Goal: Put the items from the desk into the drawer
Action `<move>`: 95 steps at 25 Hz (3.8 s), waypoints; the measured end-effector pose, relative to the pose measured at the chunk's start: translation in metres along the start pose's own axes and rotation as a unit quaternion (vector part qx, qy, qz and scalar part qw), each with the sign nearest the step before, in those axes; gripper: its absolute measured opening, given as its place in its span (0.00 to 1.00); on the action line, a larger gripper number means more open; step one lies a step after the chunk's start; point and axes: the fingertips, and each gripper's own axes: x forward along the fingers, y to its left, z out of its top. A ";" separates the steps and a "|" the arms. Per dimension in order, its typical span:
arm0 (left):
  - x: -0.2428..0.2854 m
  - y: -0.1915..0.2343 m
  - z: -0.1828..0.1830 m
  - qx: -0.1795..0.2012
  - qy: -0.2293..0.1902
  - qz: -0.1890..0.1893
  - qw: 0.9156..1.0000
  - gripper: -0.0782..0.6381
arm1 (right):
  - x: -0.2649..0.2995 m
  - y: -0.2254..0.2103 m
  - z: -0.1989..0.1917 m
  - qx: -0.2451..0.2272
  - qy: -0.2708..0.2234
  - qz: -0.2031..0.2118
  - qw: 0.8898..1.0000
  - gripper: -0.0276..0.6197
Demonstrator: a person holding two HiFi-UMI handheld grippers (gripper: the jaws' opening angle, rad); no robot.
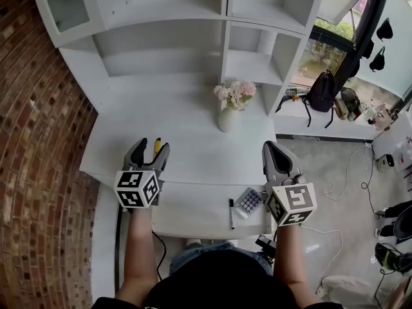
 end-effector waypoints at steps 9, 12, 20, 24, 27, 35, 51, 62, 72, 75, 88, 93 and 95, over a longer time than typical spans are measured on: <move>-0.032 0.048 0.053 0.070 -0.103 0.076 0.989 0.52 | 0.015 0.003 0.026 -0.011 -0.053 -0.012 0.998 0.06; -0.025 0.064 0.044 0.064 -0.084 0.083 0.991 0.52 | 0.029 0.014 0.022 -0.019 -0.046 -0.007 0.999 0.06; 0.022 0.105 -0.010 0.045 -0.004 0.065 0.997 0.52 | 0.079 0.054 -0.014 -0.025 0.006 0.009 1.000 0.06; 0.052 0.117 -0.061 0.021 0.078 0.049 0.996 0.52 | 0.092 0.068 -0.040 -0.015 0.037 0.008 0.999 0.06; 0.075 0.118 -0.109 -0.010 0.152 0.032 0.988 0.52 | 0.097 0.070 -0.061 -0.008 0.064 -0.007 0.998 0.06; 0.104 0.117 -0.205 -0.038 0.290 0.024 0.956 0.51 | 0.099 0.066 -0.098 0.007 0.105 -0.035 0.994 0.06; 0.111 0.129 -0.253 -0.084 0.365 0.070 0.925 0.27 | 0.088 0.052 -0.117 0.023 0.132 -0.046 0.990 0.06; 0.080 0.111 -0.198 -0.097 0.287 0.076 0.950 0.27 | 0.059 0.046 -0.095 0.025 0.102 -0.040 0.994 0.06; 0.040 0.081 -0.102 -0.083 0.173 0.076 0.978 0.27 | 0.023 0.043 -0.060 0.024 0.061 -0.029 0.997 0.06; 0.025 0.068 -0.077 -0.079 0.137 0.072 0.985 0.27 | 0.013 0.045 -0.052 0.022 0.049 -0.025 0.998 0.06; -0.041 0.011 -0.065 -0.067 0.086 0.057 0.992 0.27 | -0.045 0.058 -0.076 0.034 0.062 -0.014 0.997 0.06; -0.060 -0.007 -0.106 -0.086 0.109 0.050 0.989 0.27 | -0.065 0.067 -0.104 0.037 0.089 -0.009 0.995 0.06; -0.064 -0.014 -0.122 -0.093 0.119 0.046 0.987 0.27 | -0.069 0.069 -0.114 0.039 0.097 -0.007 0.995 0.06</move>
